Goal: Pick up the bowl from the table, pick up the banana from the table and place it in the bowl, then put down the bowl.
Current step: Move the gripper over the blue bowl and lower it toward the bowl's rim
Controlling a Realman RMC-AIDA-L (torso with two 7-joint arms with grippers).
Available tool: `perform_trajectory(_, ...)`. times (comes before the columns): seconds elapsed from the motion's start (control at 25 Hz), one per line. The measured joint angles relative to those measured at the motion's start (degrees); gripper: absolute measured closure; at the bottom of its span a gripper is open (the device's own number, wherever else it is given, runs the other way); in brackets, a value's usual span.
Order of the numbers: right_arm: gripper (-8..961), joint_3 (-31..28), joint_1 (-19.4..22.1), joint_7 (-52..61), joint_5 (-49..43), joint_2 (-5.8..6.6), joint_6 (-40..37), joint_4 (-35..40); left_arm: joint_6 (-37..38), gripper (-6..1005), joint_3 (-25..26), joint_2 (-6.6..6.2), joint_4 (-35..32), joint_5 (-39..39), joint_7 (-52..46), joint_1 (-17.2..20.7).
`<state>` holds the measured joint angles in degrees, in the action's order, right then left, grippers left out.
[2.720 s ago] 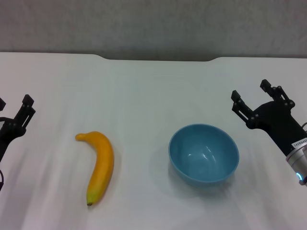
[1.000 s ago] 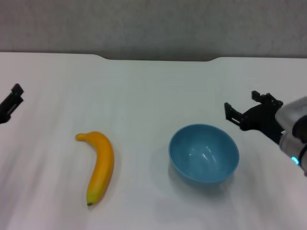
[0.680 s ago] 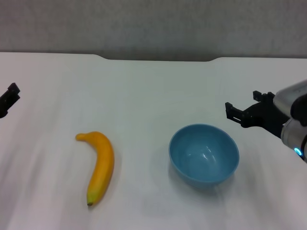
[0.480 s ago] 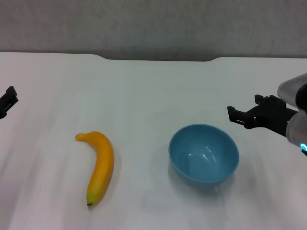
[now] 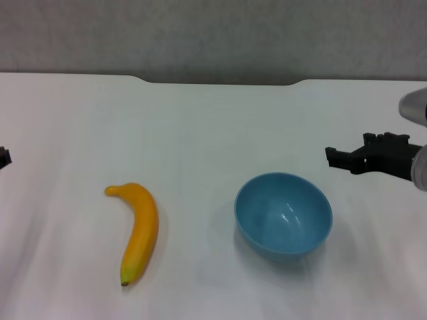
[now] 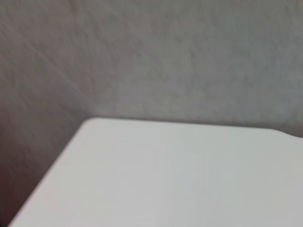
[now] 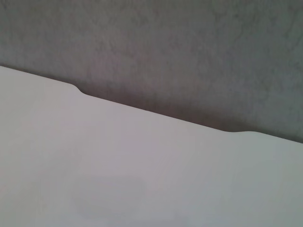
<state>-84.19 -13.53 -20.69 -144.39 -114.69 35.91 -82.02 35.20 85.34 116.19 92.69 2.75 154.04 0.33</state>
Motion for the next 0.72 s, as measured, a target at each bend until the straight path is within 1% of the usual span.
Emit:
perform_trajectory(0.04,129,0.0,0.0,0.0,0.0,0.00,0.0,0.0,0.0,182,0.0,0.00,0.0,0.0,0.0,0.0)
perform_trajectory(0.08,129,-0.5,-0.6,0.1,0.0,0.00,1.0,0.1,0.7,182,1.4,-0.03,-0.4,-3.6,2.4,-0.6)
perform_trajectory(0.16,129,-1.1,-1.9,0.3,-0.1,-0.01,2.7,0.5,1.1,182,2.9,0.08,-0.6,-6.4,5.2,-1.0)
perform_trajectory(0.28,129,-0.9,-3.4,0.5,-0.1,-0.09,4.1,1.5,2.5,182,3.7,0.19,-0.6,-6.1,6.4,-1.3)
perform_trajectory(0.4,129,-0.8,-6.0,0.9,-0.1,-0.19,6.6,4.1,7.0,182,4.4,0.16,-0.2,-5.0,6.8,-2.4)
perform_trajectory(0.52,130,-1.1,-8.1,1.8,-0.1,-0.17,8.6,6.6,9.8,182,4.8,0.15,0.0,-4.7,7.6,-3.3)
perform_trajectory(0.72,130,-0.7,-8.8,2.4,0.0,-0.34,8.6,8.5,10.0,182,4.8,0.22,-0.4,-5.0,8.1,-3.8)
